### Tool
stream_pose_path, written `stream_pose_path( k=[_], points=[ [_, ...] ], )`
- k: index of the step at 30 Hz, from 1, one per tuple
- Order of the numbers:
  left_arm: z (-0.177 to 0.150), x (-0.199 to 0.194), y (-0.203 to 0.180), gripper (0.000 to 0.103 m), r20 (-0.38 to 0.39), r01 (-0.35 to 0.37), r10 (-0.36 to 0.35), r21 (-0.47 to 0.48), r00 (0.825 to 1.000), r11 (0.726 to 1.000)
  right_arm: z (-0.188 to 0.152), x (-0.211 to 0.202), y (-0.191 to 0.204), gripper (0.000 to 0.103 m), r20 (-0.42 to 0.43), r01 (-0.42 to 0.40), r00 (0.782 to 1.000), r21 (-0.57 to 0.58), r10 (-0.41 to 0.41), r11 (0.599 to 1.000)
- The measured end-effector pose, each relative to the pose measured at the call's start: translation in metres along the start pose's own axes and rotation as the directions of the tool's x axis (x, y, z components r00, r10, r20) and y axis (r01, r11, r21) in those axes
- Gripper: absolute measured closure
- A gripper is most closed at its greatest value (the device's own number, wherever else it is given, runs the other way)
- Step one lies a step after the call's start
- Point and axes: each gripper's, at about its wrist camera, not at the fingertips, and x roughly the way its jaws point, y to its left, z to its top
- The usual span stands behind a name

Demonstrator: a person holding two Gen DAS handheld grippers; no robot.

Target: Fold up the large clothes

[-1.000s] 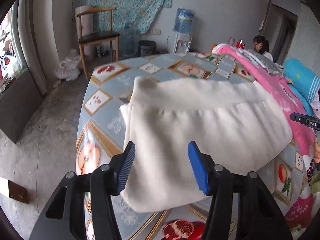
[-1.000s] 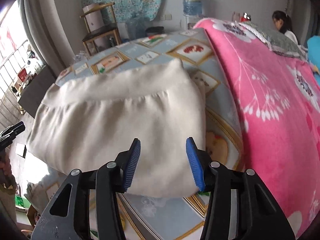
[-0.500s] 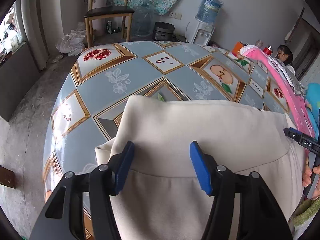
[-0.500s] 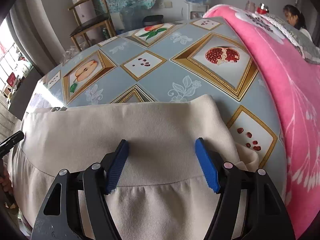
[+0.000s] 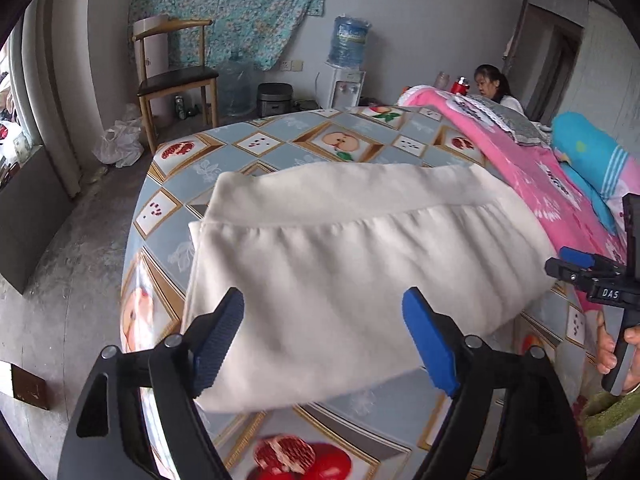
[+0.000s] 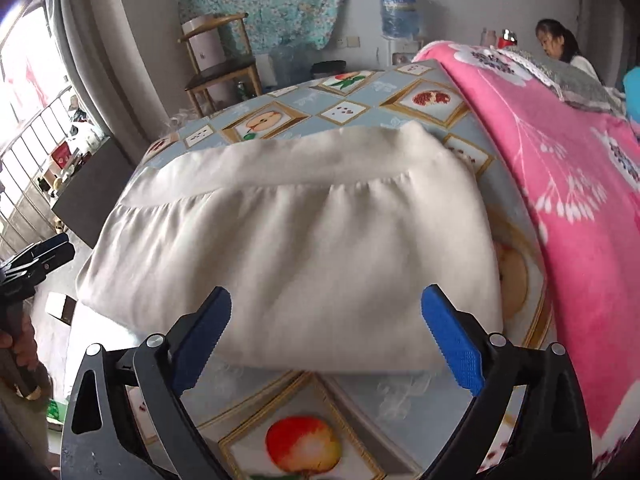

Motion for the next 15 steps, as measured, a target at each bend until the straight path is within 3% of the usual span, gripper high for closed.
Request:
stream_pose_path(
  k=[3, 9, 13, 15],
  points=[
    [-0.02, -0.022, -0.02, 0.005, 0.041, 0.004, -0.004, -0.001, 0.999, 1.0, -0.021, -0.015, 0.014, 0.007, -0.004, 0.039, 0.999, -0.008, -0.039, 0.999],
    [-0.049, -0.063, -0.049, 0.005, 0.132, -0.065, 0.066, -0.009, 0.989, 0.998, -0.039, -0.053, 0.042, 0.007, 0.072, 0.098, 0.993, -0.023, -0.096, 0.995],
    [-0.056, -0.082, -0.054, 0.005, 0.178, -0.131, 0.135, -0.035, 0.975, 0.991, -0.048, -0.076, 0.057, 0.007, 0.143, 0.166, 0.977, -0.055, -0.156, 0.985],
    [-0.057, -0.092, -0.055, 0.005, 0.193, -0.149, 0.157, -0.056, 0.969, 0.987, -0.05, -0.086, 0.061, 0.007, 0.162, 0.159, 0.975, -0.05, -0.15, 0.986]
  ],
)
